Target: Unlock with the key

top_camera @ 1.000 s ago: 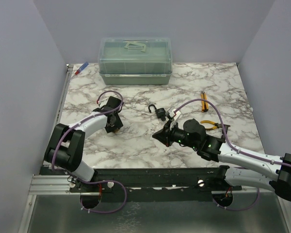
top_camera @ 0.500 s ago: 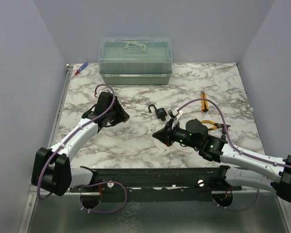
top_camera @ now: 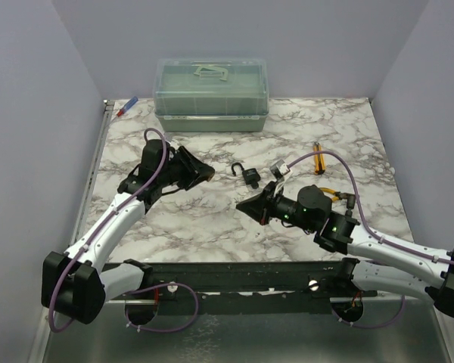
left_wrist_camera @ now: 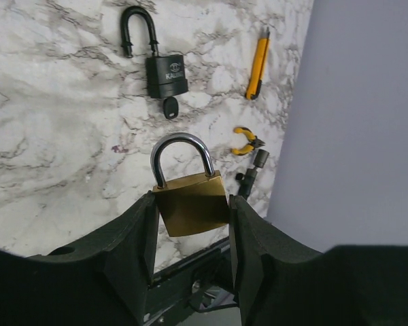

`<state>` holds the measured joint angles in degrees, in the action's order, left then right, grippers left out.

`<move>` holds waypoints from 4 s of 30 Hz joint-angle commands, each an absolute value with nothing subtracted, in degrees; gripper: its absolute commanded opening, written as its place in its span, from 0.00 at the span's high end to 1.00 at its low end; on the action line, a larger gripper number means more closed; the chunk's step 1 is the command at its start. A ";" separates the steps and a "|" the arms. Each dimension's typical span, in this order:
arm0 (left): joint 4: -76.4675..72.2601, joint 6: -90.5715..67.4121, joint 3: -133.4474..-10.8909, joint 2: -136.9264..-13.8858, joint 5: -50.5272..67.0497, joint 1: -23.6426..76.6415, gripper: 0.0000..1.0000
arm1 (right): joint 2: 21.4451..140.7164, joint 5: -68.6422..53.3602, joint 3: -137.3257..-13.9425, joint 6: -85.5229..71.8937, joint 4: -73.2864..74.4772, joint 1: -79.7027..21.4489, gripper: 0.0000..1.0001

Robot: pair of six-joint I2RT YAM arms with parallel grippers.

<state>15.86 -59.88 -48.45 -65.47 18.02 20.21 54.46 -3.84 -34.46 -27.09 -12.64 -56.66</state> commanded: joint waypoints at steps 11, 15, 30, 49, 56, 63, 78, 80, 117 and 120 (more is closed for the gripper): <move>6.22 -68.57 -48.98 -62.60 29.20 18.84 1.00 | 56.16 -4.84 -36.89 -30.15 -16.45 -56.69 1.00; 4.68 -69.27 -48.47 -62.33 29.90 18.73 1.00 | 56.16 -4.66 -36.75 -30.15 -17.03 -56.69 1.00; 0.32 -69.96 -46.58 -60.88 30.23 18.74 1.00 | 61.80 2.45 -40.17 -29.98 -20.29 -56.69 1.00; -2.52 -69.61 -43.97 -56.82 30.23 18.73 1.00 | 72.99 6.38 -49.07 -27.34 -21.99 -56.69 1.00; -2.72 -69.66 -43.46 -56.03 30.41 18.72 1.00 | 73.47 7.85 -49.61 -26.99 -21.86 -56.69 1.00; -2.72 -69.70 -43.26 -55.71 30.42 18.79 1.00 | 74.15 8.05 -50.02 -26.43 -22.06 -56.69 1.00; -3.41 -69.52 -42.17 -55.96 29.97 18.76 1.00 | 74.06 7.87 -50.70 -25.43 -22.03 -56.69 1.00; -3.57 -69.52 -42.10 -55.94 29.93 18.73 1.00 | 74.21 7.69 -50.80 -25.48 -21.97 -56.70 1.00; -4.47 -70.52 -40.00 -53.96 24.69 18.73 1.00 | 76.19 4.47 -49.73 -28.73 -21.64 -56.69 1.00; -4.62 -70.65 -39.91 -53.97 24.76 18.73 1.00 | 76.73 4.35 -50.17 -28.58 -21.78 -56.69 1.00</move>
